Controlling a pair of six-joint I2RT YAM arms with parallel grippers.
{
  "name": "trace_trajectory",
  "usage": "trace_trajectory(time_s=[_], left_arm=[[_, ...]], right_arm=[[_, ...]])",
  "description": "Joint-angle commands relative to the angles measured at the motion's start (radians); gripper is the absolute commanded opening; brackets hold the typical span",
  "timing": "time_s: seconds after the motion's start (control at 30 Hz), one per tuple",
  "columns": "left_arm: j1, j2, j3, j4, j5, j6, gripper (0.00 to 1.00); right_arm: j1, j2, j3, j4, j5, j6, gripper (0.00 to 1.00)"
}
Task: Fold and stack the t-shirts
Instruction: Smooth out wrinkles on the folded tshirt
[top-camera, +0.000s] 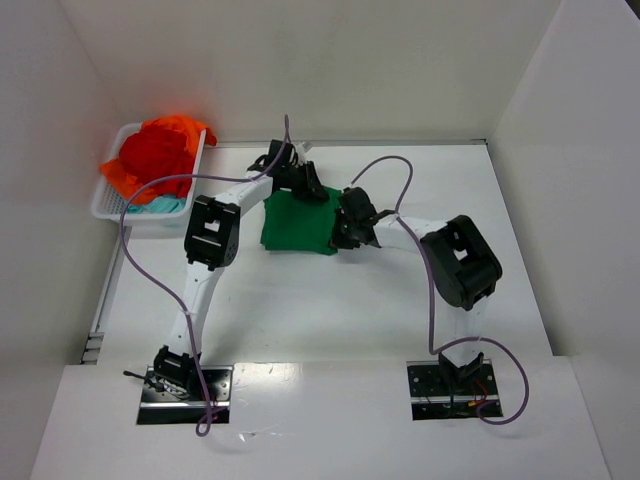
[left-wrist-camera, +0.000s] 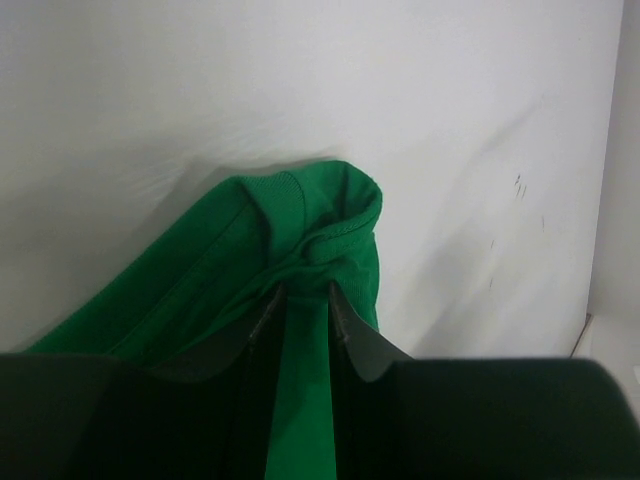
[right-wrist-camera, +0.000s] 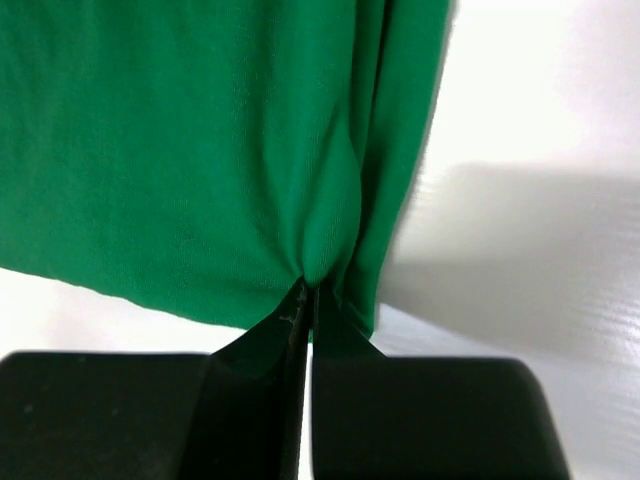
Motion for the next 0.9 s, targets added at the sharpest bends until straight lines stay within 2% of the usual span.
trace_trajectory(time_s=[0.0, 0.1, 0.13, 0.2, 0.23, 0.33, 0.37, 0.43, 0.53, 0.57, 0.6, 0.7, 0.87], left_arm=[[0.015, 0.001, 0.016, -0.008, -0.029, 0.027, 0.31], [0.015, 0.001, 0.016, -0.018, -0.01, 0.027, 0.31], [0.015, -0.013, 0.016, -0.027, 0.001, 0.038, 0.34], [0.015, -0.028, 0.016, -0.036, 0.001, 0.048, 0.4], [0.015, -0.049, 0.016, -0.036, 0.012, 0.061, 0.45], [0.015, -0.103, 0.026, -0.057, 0.037, 0.08, 0.66], [0.015, -0.12, 0.026, -0.057, 0.046, 0.081, 0.69], [0.024, -0.179, 0.026, -0.067, 0.058, 0.081, 0.76], [0.035, -0.285, -0.049, -0.053, 0.058, 0.081, 0.79], [0.045, -0.313, -0.077, -0.044, 0.058, 0.081, 0.81], [0.045, -0.341, -0.141, -0.027, 0.032, 0.081, 0.81], [0.068, -0.459, -0.255, 0.013, -0.034, 0.058, 0.83], [0.097, -0.644, -0.535, 0.065, -0.132, 0.015, 0.83]], right_arm=[[0.022, -0.029, -0.053, -0.079, 0.001, 0.007, 0.0], [0.022, -0.038, -0.041, -0.079, 0.001, 0.016, 0.06], [0.022, -0.05, -0.041, -0.079, 0.01, 0.016, 0.14], [0.022, -0.076, 0.0, -0.094, 0.031, 0.016, 0.24], [0.022, -0.098, 0.014, -0.094, 0.032, 0.005, 0.32], [-0.012, -0.148, 0.059, -0.116, 0.032, 0.005, 0.45], [-0.027, -0.159, 0.059, -0.116, 0.021, 0.005, 0.52], [-0.079, -0.182, 0.082, -0.105, 0.007, 0.005, 0.58], [-0.131, -0.193, 0.109, -0.096, 0.007, -0.015, 0.68], [-0.141, -0.172, 0.123, -0.096, -0.004, -0.045, 0.73], [-0.141, -0.159, 0.149, -0.108, -0.004, -0.056, 0.83], [-0.153, -0.109, 0.185, -0.119, -0.013, -0.088, 1.0], [-0.153, -0.046, 0.205, -0.091, -0.051, -0.089, 1.0]])
